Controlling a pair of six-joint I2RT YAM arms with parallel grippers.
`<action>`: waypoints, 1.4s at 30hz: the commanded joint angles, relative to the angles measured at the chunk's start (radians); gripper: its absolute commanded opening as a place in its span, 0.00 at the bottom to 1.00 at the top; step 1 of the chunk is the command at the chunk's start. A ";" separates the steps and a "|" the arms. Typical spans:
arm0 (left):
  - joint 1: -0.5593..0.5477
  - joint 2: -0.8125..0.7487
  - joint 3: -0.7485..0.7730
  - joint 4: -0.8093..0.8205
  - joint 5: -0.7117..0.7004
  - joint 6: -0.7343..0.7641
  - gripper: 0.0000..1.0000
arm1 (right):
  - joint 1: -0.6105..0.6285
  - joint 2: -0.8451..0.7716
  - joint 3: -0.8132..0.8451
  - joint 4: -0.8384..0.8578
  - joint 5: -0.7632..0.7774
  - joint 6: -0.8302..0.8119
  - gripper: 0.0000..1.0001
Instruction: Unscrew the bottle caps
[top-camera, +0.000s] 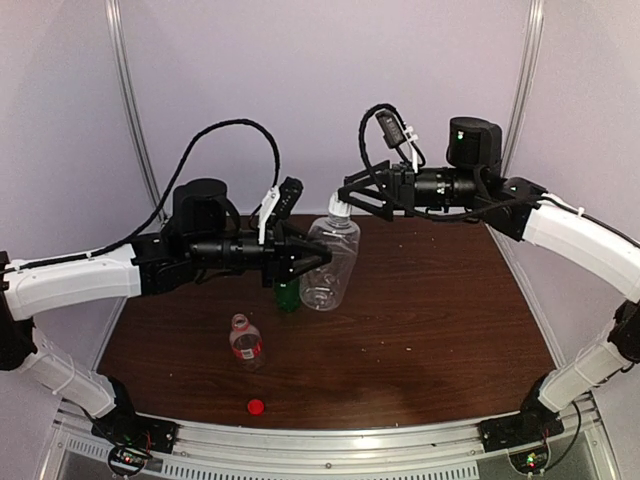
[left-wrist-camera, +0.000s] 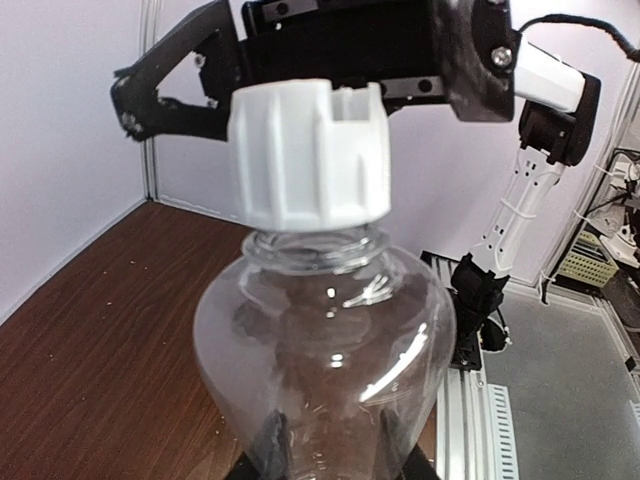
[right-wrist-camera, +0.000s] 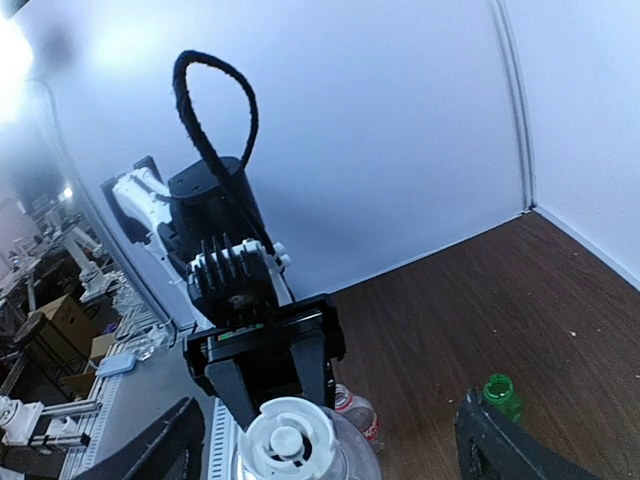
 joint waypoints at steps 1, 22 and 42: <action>-0.004 0.020 0.050 0.006 -0.127 0.014 0.12 | 0.017 -0.044 0.005 -0.019 0.249 0.074 0.88; -0.004 0.050 0.075 0.017 -0.198 -0.017 0.11 | 0.110 0.011 0.051 -0.126 0.471 0.066 0.56; -0.004 0.020 0.034 0.051 -0.169 -0.008 0.11 | 0.093 -0.005 0.019 -0.066 0.283 -0.049 0.11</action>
